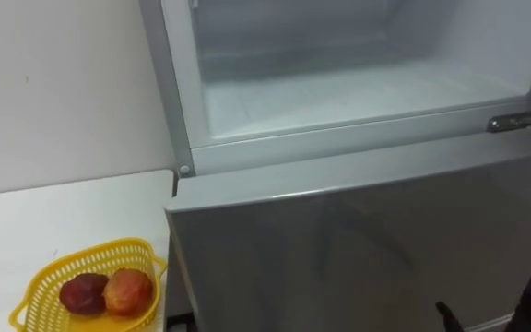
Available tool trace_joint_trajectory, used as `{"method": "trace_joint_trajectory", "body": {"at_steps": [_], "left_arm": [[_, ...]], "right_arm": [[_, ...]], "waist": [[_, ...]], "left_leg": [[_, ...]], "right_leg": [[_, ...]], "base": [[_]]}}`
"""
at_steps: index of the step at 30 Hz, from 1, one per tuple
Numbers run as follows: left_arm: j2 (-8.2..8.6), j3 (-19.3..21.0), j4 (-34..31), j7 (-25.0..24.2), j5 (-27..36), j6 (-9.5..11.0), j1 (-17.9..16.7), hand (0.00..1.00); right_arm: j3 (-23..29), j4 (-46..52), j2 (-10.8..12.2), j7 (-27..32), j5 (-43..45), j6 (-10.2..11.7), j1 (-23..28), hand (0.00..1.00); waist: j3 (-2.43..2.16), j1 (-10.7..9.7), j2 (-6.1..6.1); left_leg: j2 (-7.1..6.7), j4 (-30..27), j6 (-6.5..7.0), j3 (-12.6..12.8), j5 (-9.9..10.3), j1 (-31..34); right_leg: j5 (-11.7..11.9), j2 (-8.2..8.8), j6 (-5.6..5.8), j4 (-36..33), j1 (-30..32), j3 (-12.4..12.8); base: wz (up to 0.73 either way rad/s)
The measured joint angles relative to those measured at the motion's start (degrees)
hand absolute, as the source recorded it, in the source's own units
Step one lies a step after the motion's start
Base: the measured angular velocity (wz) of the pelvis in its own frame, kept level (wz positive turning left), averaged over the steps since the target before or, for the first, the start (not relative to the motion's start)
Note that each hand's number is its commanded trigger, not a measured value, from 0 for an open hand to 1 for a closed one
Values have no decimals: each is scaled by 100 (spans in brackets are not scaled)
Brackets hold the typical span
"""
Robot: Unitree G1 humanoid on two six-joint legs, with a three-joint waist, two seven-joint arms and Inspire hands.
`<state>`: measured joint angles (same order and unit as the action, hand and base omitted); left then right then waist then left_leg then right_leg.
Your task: Retrieve from the upper fridge
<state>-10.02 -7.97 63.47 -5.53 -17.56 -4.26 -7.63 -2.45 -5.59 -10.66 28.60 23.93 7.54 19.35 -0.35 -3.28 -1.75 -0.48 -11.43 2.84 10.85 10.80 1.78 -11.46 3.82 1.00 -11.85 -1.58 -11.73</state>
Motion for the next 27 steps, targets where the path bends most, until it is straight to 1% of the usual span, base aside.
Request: {"method": "trace_joint_trajectory", "body": {"at_steps": [3, 4, 6, 8, 9, 13, 14, 15, 17, 18, 21, 23, 25, 27], "left_arm": [[-5, 7, -54, 47, 78, -2, -45, 0], [-15, 13, -57, 62, 125, -9, -77, 0], [-7, 12, -57, 104, 161, -21, -92, 0], [-15, 9, -59, 144, 221, -22, -90, 0], [-17, 9, -59, 147, 227, -22, -92, 0], [-77, 3, -85, 177, 231, -21, -100, 0], [-78, 5, -100, 251, 230, -21, -118, 0], [-78, 5, -116, 276, 230, -20, -137, 0], [-74, 53, -224, 346, 220, -18, -213, 0], [-67, 86, -253, 354, 211, -18, -225, 0], [-62, 253, -377, 356, 194, -11, -300, 0], [-63, 360, -379, 353, 160, -7, -347, 0], [-50, 426, -383, 355, 155, -3, -346, 0], [-8, 645, -367, 356, 144, -5, -328, 0]], "right_arm": [[-1, -554, 59, -30, -96, -7, -5, 0], [1, -821, 106, -65, -130, -19, 8, 0], [-3, -1248, 141, -128, -277, -49, 1, 0], [-11, -1778, 146, -144, -600, -177, 3, 0], [-11, -1871, 146, -145, -653, -216, 4, 0], [-23, -2577, 148, -207, -1055, -217, -31, 0], [-20, -2787, 149, -246, -1172, -218, -47, 0], [-18, -2890, 149, -265, -1231, -218, -58, 0], [-7, -3524, 148, -356, -1441, -230, -259, 0], [0, -3663, 148, -395, -1463, -249, -294, 0], [-7, -4257, 150, -632, -1692, -279, -396, 0], [-4, -4896, 148, -899, -1825, -365, -623, 0], [3, -5350, 147, -1154, -1902, -427, -804, 0], [6, -5720, 148, -1441, -1959, -484, -946, 0]], "waist": [[-1, -28, 16], [3, -84, 23], [1, -126, 27], [1, -129, 48], [3, -125, 52], [8, -112, 131], [20, -114, 155], [20, -113, 162], [20, -113, 176], [23, -101, 178], [39, -11, 205], [50, 50, 233], [44, 63, 252], [43, 68, 262]], "left_leg": [[-3, -26, 3, -3, 1, 4], [-8, -25, 5, -14, 3, -9], [-13, -18, 8, -21, 5, -36], [-23, 0, 10, -16, 5, -41], [-24, 4, 10, -1, 5, -41], [-24, 9, 10, 3, 4, -94], [-25, 17, 9, -1, 5, -122], [-25, 21, 8, -2, 5, -130], [-29, 66, 7, -1, 5, -150], [-29, 64, 6, -2, 5, -148], [-28, 64, 6, -2, 5, -147], [-28, 74, 5, -13, 6, -119], [-32, 71, 4, -20, 7, -118], [-34, 70, 3, -20, 10, -146]], "right_leg": [[0, 3, 1, -7, 1, -7], [-2, 3, 4, 13, -42, -21], [-7, 7, 11, 18, -62, -13], [-20, 10, 25, 22, -45, 19], [-25, 11, 29, 23, -42, 37], [-24, -2, 31, 124, -80, 53], [-23, -6, 30, 130, -147, 48], [-23, -8, 31, 136, -145, 53], [-23, -7, 31, 134, -155, 64], [-22, -8, 30, 134, -150, 63], [-21, -4, 29, 139, -144, 44], [-22, -5, 29, 147, -149, 16], [-11, -3, 28, 212, -198, -19], [-3, 3, 30, 236, -247, -85]], "base": [[2], [4], [0], [0], [-6], [0], [0], [0], [0], [0], [0], [4], [7], [9]]}}
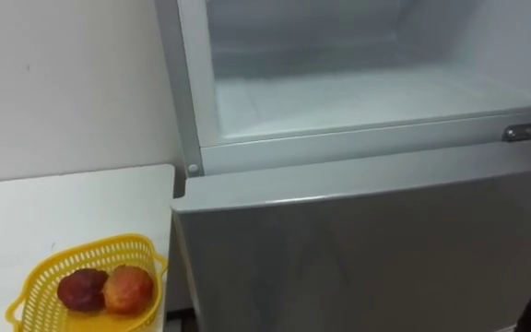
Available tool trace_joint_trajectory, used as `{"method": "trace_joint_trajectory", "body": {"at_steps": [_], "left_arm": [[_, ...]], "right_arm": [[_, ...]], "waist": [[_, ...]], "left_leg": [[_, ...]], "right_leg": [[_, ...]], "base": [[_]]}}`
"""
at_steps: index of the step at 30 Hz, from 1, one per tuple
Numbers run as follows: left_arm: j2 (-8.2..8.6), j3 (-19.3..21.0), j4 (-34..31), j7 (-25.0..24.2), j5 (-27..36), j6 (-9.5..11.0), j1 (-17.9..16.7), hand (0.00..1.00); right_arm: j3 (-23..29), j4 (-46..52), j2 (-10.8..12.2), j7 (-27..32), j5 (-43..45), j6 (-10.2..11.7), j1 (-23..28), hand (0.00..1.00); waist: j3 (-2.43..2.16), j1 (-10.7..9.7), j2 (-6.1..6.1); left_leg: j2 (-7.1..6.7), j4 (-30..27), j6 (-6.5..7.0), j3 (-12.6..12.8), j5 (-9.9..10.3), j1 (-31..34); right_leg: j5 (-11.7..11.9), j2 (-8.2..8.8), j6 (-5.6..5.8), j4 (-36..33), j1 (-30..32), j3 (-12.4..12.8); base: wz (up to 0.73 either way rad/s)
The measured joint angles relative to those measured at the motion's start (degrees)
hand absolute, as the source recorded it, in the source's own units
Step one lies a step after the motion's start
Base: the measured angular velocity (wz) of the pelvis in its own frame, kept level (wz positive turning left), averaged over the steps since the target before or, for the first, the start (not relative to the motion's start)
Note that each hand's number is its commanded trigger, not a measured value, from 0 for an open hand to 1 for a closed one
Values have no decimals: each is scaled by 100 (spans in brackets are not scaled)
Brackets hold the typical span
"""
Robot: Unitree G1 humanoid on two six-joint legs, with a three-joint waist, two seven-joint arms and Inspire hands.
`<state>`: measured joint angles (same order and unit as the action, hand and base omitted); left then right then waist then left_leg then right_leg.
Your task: Retrieve from the upper fridge
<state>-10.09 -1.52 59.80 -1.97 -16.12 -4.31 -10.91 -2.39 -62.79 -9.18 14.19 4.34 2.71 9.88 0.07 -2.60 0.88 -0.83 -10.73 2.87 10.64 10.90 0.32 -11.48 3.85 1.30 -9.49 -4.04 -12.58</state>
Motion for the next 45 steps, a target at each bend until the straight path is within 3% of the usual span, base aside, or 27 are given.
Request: {"method": "trace_joint_trajectory", "body": {"at_steps": [8, 13, 18, 24, 30, 33, 36, 39, 41, 45], "left_arm": [[34, 139, 18, 25, -210, -98, -38, 0], [72, 135, 116, -42, -410, -177, -22, 0], [122, 131, 229, -200, -497, -383, -53, 0], [169, 128, 228, -374, -610, -572, -110, 0], [169, 143, 198, -378, -612, -683, -74, 0], [169, 150, 200, -368, -607, -725, -86, 0], [187, 409, 83, -360, -609, -686, -113, 0], [194, 888, -65, -334, -606, -601, -163, 0], [182, 1250, -249, -314, -581, -508, -242, 0], [185, 1494, -334, -275, -433, -431, -246, 0]], "right_arm": [[-34, -828, -63, -823, 7, -418, -420, 0], [-4, -774, -65, -1019, 59, -421, -446, 0], [-21, -839, -71, -1063, 64, -433, -440, 0], [-31, -896, -89, -1146, 117, -538, -434, 0], [125, -933, -63, -1110, -459, -690, -397, 0], [360, -1102, -34, -1100, -1419, -767, -426, 0], [861, -1170, 34, -1076, -2662, -759, -345, 0], [1726, -1274, 51, -1057, -3988, -760, -311, 0], [2474, -1276, 45, -1007, -5372, -765, -264, 0], [3257, -1265, 25, -982, -7018, -743, -305, 0]], "waist": [[31, 134, -18], [18, 167, -35], [9, 282, -47], [21, 295, -44], [18, 261, -34], [17, 151, -28], [19, 40, -16], [15, -175, 17], [11, -328, 49], [-16, -474, 85]], "left_leg": [[-13, -18, -12, -188, 24, -164], [-12, -118, -14, -278, 23, -111], [-6, -128, -15, -273, 24, -135], [7, -213, -27, -285, 87, -157], [5, -205, -28, -285, 86, -162], [1, -214, -29, -297, 86, -199], [0, -198, -30, -301, 87, -200], [-14, -203, -31, -340, 89, -194], [-13, -200, -32, -339, 90, -203], [-5, -191, -32, -293, 89, -190]], "right_leg": [[-1, -8, 1, 29, -265, -122], [2, 2, -9, 92, -288, -183], [1, -9, -9, 90, -303, -170], [-12, -38, -12, 98, -382, -169], [-21, -43, -11, 99, -384, -169], [-21, -44, -12, 104, -418, -161], [-21, -41, -13, 115, -462, -165], [-29, -48, -11, 176, -478, -168], [-39, -43, -13, 169, -475, -168], [-41, -49, -17, 107, -404, -153]], "base": [[9], [11], [-1], [0], [0], [0], [3], [6], [0], [-7]]}}
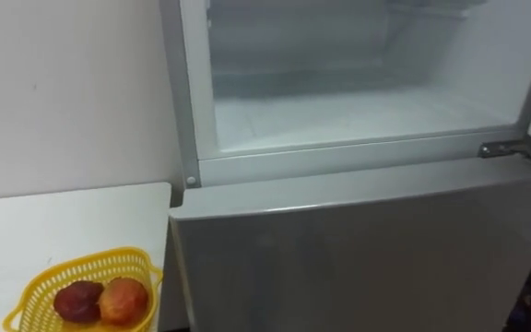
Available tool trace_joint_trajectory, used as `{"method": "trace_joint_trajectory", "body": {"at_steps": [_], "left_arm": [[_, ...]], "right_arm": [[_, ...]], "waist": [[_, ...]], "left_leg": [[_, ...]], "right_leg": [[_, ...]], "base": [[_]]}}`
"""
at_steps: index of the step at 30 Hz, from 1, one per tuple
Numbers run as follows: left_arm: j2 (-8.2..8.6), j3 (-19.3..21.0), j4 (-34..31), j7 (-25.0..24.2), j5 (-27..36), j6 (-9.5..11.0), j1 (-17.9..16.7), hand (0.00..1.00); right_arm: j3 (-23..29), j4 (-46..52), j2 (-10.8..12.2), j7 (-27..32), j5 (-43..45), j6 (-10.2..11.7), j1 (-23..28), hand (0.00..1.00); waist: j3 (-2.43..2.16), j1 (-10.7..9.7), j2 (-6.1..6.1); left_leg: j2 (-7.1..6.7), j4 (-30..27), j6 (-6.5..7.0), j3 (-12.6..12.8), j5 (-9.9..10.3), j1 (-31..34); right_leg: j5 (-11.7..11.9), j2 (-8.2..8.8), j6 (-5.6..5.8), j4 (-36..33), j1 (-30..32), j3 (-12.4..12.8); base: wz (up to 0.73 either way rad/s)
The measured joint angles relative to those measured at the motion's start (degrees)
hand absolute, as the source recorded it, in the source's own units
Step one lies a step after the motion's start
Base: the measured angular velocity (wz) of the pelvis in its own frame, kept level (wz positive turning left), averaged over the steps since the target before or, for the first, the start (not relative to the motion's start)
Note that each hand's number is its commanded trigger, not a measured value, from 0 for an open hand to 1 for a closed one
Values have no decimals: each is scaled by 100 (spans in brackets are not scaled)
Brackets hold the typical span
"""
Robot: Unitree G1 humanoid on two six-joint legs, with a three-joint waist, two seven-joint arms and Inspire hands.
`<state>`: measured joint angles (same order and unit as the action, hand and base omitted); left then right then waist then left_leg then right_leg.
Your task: Retrieve from the upper fridge
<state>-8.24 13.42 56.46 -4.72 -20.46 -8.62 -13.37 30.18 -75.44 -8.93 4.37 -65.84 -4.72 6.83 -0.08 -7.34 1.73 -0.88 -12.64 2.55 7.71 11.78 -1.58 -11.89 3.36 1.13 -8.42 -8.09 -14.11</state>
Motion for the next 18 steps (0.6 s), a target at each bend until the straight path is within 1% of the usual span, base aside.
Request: {"method": "trace_joint_trajectory", "body": {"at_steps": [2, 4, 6, 8, 9, 10, 11, 12, 14, 16, 18], "left_arm": [[0, 1, -11, 59, 84, 37, 27, 0], [0, 0, -16, 76, 86, 43, 66, 0], [-1, 11, -46, 80, 104, 68, 77, 0], [1, 11, -139, 87, 184, 88, 69, 0], [1, 14, -139, 110, 193, 117, 64, 0], [2, 13, -149, 178, 200, 160, 53, 0], [1, 14, -245, 192, 200, 161, 31, 0], [0, 14, -299, 197, 200, 164, 15, 0], [-3, 32, -357, 254, 249, 249, -6, 0], [9, 29, -353, 286, 280, 272, -15, 0], [14, 30, -359, 303, 265, 281, -17, 0]], "right_arm": [[264, 89, -7, 65, -744, 1, -58, 0], [519, 241, -10, 108, -1177, 18, -108, 0], [617, 593, -7, 170, -1500, 53, -130, 0], [723, 1291, -11, 251, -1871, 215, -128, 0], [737, 1488, -16, 262, -1962, 275, -135, 0], [760, 1899, -15, 321, -2067, 356, -136, 0], [768, 2387, -17, 410, -2142, 428, -138, 0], [770, 2593, -21, 431, -2171, 476, -141, 0], [791, 3151, -38, 459, -2275, 642, -249, 0], [844, 3591, -38, 566, -2316, 684, -340, 0], [891, 4079, -40, 616, -2339, 745, -376, 0]], "waist": [[-14, -37, 5], [-29, -79, 1], [-32, -77, -1], [-36, -88, 12], [-41, -91, 21], [-43, -97, 39], [-41, -101, 60], [-42, -108, 73], [-42, -139, 134], [-41, -166, 152], [-64, -183, 110]], "left_leg": [[8, -4, 0, 67, 0, -2], [10, -4, 1, 92, -1, -2], [16, 40, 1, 134, -2, 1], [16, 75, 3, 163, -4, -8], [15, 86, 2, 172, -5, -9], [15, 91, 2, 185, -5, -2], [15, 94, 2, 194, -5, 10], [15, 94, 3, 200, -5, 21], [20, 78, 2, 238, -6, 45], [18, 73, 2, 234, -6, 63], [20, 74, 2, 237, -6, 112]], "right_leg": [[-7, 7, -8, -31, 29, 26], [-7, 0, -8, -40, 47, 109], [-7, 1, -8, -71, 93, 151], [-10, 7, -4, -119, 147, 194], [-11, 7, -3, -128, 160, 210], [-11, 5, -3, -127, 173, 237], [-11, 4, -3, -126, 186, 248], [-11, 3, -3, -126, 200, 254], [-10, 0, -3, -128, 201, 253], [-8, 2, -2, -135, 217, 245], [-2, 2, -2, -148, 283, 241]], "base": [[-10], [-10], [-13], [-10], [-11], [-9], [-7], [0], [0], [0], [0]]}}
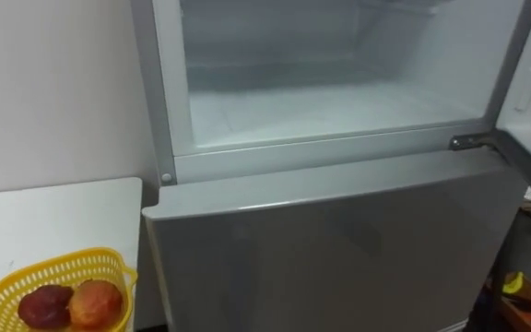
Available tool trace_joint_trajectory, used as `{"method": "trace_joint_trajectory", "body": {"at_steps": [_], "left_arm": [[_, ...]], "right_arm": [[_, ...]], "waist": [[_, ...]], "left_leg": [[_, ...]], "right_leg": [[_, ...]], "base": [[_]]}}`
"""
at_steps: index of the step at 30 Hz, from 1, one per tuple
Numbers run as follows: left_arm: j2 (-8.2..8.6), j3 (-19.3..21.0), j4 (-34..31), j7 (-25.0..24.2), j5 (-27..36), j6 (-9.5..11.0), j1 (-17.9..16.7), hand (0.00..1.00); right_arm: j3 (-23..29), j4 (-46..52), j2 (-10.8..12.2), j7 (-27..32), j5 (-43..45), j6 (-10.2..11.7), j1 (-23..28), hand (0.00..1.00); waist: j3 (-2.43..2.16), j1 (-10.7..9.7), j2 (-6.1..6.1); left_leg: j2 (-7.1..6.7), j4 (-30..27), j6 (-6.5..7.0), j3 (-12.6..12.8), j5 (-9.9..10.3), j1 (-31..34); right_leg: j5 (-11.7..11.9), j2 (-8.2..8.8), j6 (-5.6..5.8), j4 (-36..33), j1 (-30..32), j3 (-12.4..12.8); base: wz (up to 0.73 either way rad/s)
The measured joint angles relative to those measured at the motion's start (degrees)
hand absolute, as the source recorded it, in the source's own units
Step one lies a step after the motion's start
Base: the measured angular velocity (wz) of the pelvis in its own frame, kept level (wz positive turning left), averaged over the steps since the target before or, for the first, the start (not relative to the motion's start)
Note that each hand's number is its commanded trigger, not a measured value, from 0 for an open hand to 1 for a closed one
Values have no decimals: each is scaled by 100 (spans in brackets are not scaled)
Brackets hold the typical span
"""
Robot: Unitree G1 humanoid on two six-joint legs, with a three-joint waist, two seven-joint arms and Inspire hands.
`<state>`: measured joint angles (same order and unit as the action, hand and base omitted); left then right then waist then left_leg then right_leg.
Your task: Retrieve from the upper fridge
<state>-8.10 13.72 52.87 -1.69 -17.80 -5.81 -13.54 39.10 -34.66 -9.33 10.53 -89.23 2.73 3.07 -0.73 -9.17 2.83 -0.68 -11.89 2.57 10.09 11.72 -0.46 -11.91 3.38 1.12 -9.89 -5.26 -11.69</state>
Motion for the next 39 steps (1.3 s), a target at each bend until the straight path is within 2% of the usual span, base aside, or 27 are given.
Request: {"method": "trace_joint_trajectory", "body": {"at_steps": [4, 6, 7, 8, 10, 14, 17, 20, 25, 28, 29, 34, 36, 39], "left_arm": [[37, 9, -1, 72, -32, 13, -57, 0], [58, 15, 4, 103, -29, 59, -88, 0], [59, 15, 3, 104, -24, 114, -91, 0], [59, 15, 6, 104, 12, 146, -89, 0], [69, 15, -1, 97, 31, 175, -94, 0], [108, 5, 2, 45, 89, 196, -98, 0], [108, -41, 49, -11, 136, 219, -108, 0], [111, -53, 144, -5, 140, 262, -105, 0], [108, -54, 478, 14, 260, 385, -121, 0], [109, -116, 492, 0, 257, 416, -147, 0], [108, -121, 505, 1, 256, 456, -147, 0], [101, -124, 594, -3, 256, 589, -144, 0], [80, -119, 631, -10, 253, 607, -130, 0], [22, -120, 624, -6, 253, 606, -135, 0]], "right_arm": [[66, 740, -65, 56, -48, 180, -24, 0], [66, 983, -69, 47, -37, 234, -36, 0], [64, 1144, -71, 9, -44, 239, -50, 0], [63, 1269, -87, -79, -44, 244, -68, 0], [56, 1401, -150, -215, -42, 245, -149, 0], [13, 1985, -222, -667, -34, 296, -269, 0], [-169, 2587, -223, -952, -39, 303, -240, 0], [-329, 3166, -226, -1322, -32, 296, -241, 0], [-363, 3607, -231, -1714, 29, 340, -246, 0], [-590, 3949, -302, -1908, 85, 425, -246, 0], [-683, 4016, -375, -2008, 143, 427, -243, 0], [-851, 4014, -402, -2225, 482, 402, -182, 0], [-869, 4017, -411, -2343, 697, 405, -174, 0], [-975, 4026, -570, -2458, 1088, 415, -175, 0]], "waist": [[-2, 2, -8], [14, 2, 17], [4, -3, -11], [19, -2, 13], [1, -4, -21], [18, 9, -98], [5, 11, -163], [4, 5, -162], [-15, 16, -181], [-32, 37, -209], [-32, 39, -209], [-29, 80, -197], [-25, 123, -174], [-25, 161, -88]], "left_leg": [[-2, 15, 0, 7, -1, 8], [-1, 16, 0, 35, -1, 4], [2, 14, 0, 71, -1, 7], [1, 15, 1, 74, -1, 7], [-1, 27, 6, 72, -3, -1], [8, 69, 14, 69, -7, -19], [8, 61, 14, 68, -10, -20], [8, 58, 17, 66, -21, 8], [3, 16, 20, 73, -19, 8], [10, 20, 19, 76, -19, 4], [14, 28, 18, 75, -20, 5], [21, 26, 17, 84, -20, -11], [22, 21, 18, 83, -21, -11], [29, 13, 16, 82, -22, -8]], "right_leg": [[7, 6, -1, -12, 13, 0], [7, 15, 0, -10, 9, -3], [7, 19, 0, -9, 9, -7], [8, 23, 2, -10, 11, 0], [11, 25, 7, -12, 16, 24], [15, 21, 13, -77, 42, 54], [15, 21, 12, -86, 40, 51], [18, 22, 8, -87, 61, 44], [19, 31, 10, -90, 58, 17], [19, 25, 9, -88, 57, 15], [19, 25, 9, -88, 50, -2], [23, 25, 2, -100, 41, -1], [24, 25, 1, -108, 39, -2], [24, 19, 0, -114, 41, -2]], "base": [[0], [0], [0], [0], [-3], [-3], [0], [0], [0], [0], [0], [-1], [0], [0]]}}
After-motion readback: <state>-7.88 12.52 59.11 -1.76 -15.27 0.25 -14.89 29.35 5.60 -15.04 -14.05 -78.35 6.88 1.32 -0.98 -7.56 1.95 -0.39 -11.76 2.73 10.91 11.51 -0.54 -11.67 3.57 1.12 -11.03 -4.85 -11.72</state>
